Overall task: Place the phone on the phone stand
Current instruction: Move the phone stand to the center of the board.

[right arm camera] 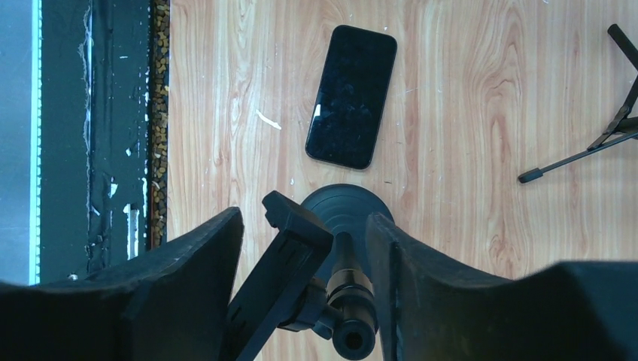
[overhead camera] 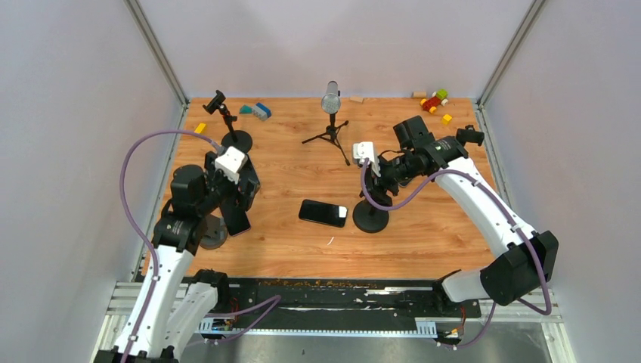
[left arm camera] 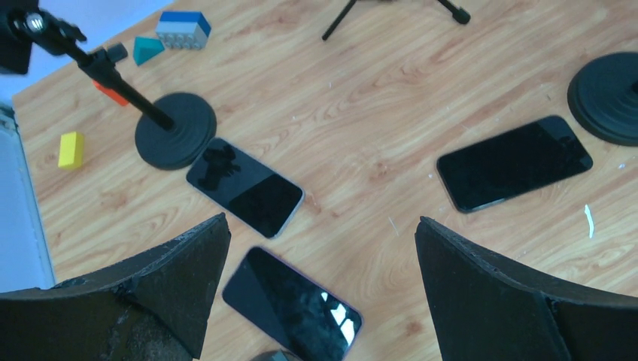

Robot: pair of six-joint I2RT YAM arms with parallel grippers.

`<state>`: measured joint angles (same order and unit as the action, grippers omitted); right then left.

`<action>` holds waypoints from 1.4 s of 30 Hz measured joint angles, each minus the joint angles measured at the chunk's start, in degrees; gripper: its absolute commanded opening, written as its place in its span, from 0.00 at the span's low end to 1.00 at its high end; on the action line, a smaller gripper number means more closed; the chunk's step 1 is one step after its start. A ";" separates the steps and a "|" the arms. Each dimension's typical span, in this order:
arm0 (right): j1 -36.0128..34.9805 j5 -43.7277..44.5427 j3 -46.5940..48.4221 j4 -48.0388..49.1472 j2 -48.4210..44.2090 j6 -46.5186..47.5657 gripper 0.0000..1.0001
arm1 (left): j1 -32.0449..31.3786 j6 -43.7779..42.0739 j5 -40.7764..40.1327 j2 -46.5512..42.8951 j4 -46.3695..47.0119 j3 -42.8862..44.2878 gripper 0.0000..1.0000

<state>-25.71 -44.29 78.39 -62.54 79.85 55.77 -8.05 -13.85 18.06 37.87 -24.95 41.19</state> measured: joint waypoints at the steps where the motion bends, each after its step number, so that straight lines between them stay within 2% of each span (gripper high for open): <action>1: 0.00 0.09 -0.13 0.07 -0.02 0.09 0.72 | 0.00 0.02 0.20 1.46 0.20 1.31 1.00; 6: 0.00 0.31 -0.24 0.72 -0.61 -0.28 0.84 | 0.00 0.48 1.86 8.74 2.97 6.91 1.00; 12: 0.00 1.53 0.31 0.94 -3.17 -1.90 0.86 | -0.31 0.39 3.19 14.36 6.19 7.74 1.00; 16: 0.00 3.48 0.72 1.33 -5.86 -4.22 0.86 | -3.23 -2.34 3.02 18.27 7.08 7.76 1.00; 24: 0.00 11.08 -4.37 5.07 -12.59 -10.56 0.83 | -11.91 -7.56 0.83 21.51 8.61 5.42 1.00; 35: -0.13 19.91 -7.54 5.55 -15.56 -16.33 0.76 | -14.03 -7.28 0.37 20.20 10.84 3.30 1.00; 42: -0.13 24.13 -7.52 4.35 -15.82 -16.59 0.69 | -14.12 -7.19 0.26 18.08 11.10 2.23 1.00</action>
<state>-25.85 -20.16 70.87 -58.19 64.03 39.18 -22.17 -21.04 18.33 55.94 -13.85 43.42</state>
